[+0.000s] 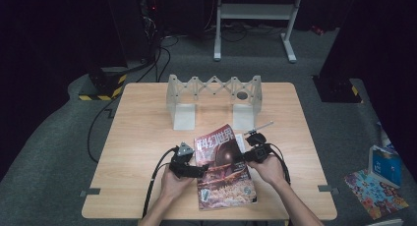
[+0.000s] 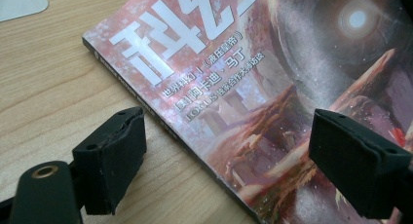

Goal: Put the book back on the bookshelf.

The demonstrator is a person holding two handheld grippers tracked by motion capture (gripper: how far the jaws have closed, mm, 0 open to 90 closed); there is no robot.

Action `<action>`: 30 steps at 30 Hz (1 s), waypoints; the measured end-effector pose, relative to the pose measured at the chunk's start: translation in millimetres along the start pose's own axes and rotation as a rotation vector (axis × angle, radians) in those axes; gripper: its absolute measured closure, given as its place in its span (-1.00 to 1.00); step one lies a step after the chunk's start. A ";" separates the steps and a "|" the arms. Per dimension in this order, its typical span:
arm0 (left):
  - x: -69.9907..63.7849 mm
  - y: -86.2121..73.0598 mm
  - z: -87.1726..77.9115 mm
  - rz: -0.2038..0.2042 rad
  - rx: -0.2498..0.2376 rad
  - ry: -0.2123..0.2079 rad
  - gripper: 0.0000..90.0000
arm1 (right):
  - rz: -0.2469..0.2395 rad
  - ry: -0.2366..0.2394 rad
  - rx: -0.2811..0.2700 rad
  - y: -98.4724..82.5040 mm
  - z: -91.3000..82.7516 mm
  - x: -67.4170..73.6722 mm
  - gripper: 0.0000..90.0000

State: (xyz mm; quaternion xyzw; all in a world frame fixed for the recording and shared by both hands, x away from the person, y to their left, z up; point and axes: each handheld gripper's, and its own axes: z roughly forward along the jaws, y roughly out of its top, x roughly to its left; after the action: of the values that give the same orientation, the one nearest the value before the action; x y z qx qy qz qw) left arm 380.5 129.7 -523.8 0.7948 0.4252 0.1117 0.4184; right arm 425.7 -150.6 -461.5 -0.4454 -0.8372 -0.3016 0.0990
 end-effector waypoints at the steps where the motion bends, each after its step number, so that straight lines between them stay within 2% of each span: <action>1: 0.7 0.2 -0.5 -0.009 -0.001 -0.005 -0.68 | -0.006 0.002 -0.002 -0.2 -0.5 0.2 0.87; 12: 0.0 0.5 -1.0 -0.012 0.027 -0.032 -0.69 | -0.070 0.015 -0.016 -3.3 -6.5 4.1 0.87; 20: 2.4 0.9 -1.2 -0.046 0.038 -0.055 -0.70 | -0.118 0.036 -0.031 -6.4 -12.0 7.1 0.88; 22: 3.3 1.6 -1.5 -0.044 0.046 -0.057 -0.70 | -0.137 0.043 -0.038 -7.2 -13.2 7.6 0.88; 24: 3.3 4.6 -0.8 -0.043 0.064 -0.067 -0.73 | -0.147 0.051 -0.042 -7.7 -14.0 7.8 0.88; 30: 1.9 10.4 0.6 -0.062 0.062 -0.105 -0.79 | -0.194 0.083 -0.064 -10.1 -18.6 8.5 0.88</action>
State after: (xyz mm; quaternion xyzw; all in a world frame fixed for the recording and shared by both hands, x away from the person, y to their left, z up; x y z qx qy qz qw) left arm 388.0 127.8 -516.6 0.7987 0.4301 0.0435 0.4186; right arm 410.7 -160.1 -447.2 -0.3521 -0.8615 -0.3546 0.0899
